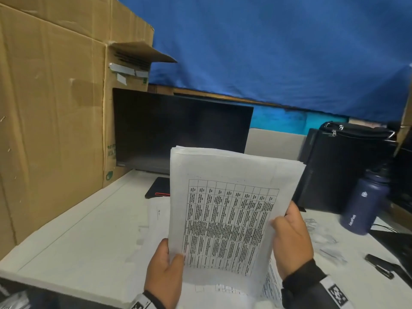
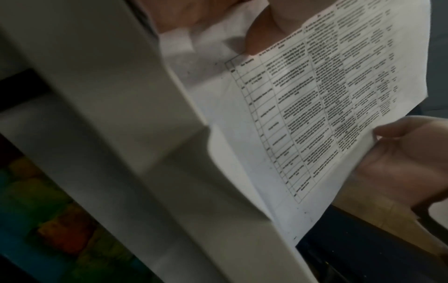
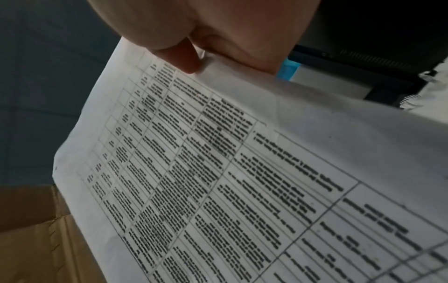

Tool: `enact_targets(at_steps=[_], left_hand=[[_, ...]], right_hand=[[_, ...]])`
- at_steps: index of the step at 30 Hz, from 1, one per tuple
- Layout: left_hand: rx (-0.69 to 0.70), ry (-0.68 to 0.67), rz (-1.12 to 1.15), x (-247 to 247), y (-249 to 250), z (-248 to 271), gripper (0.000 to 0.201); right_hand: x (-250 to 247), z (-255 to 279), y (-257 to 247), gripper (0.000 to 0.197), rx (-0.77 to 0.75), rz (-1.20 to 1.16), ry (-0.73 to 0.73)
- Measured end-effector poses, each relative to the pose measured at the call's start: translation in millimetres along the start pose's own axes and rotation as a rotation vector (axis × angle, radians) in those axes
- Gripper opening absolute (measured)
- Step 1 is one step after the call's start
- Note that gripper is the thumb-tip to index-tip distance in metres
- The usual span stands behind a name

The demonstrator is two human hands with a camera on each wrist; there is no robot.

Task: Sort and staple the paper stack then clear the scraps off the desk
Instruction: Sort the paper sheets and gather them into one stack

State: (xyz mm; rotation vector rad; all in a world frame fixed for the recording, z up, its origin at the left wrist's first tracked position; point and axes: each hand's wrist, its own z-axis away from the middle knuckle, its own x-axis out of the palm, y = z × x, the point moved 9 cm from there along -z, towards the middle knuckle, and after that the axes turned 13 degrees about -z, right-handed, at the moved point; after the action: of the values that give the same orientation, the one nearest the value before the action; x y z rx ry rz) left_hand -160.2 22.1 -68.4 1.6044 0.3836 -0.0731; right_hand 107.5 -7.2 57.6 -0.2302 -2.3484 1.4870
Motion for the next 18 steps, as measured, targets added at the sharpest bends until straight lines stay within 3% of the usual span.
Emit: enact_targets(at_steps=[7,12,15,18], left_hand=[[0.037,-0.071,-0.131,5,-1,3,0.039],[0.204,-0.137,-0.192,6,31,13,0.035],[0.291,-0.322,-0.256,24,46,22,0.026],[0.355,-0.450,-0.557,41,37,23,0.016]], right_hand=[[0,6,65,0.036,0.244,0.055,-0.073],[-9,4,42,0.029,0.145,0.028,-0.076],[-46,5,19,0.031,0.069,-0.021,0.014],[-109,12,19,0.035,0.114,-0.149,0.182]])
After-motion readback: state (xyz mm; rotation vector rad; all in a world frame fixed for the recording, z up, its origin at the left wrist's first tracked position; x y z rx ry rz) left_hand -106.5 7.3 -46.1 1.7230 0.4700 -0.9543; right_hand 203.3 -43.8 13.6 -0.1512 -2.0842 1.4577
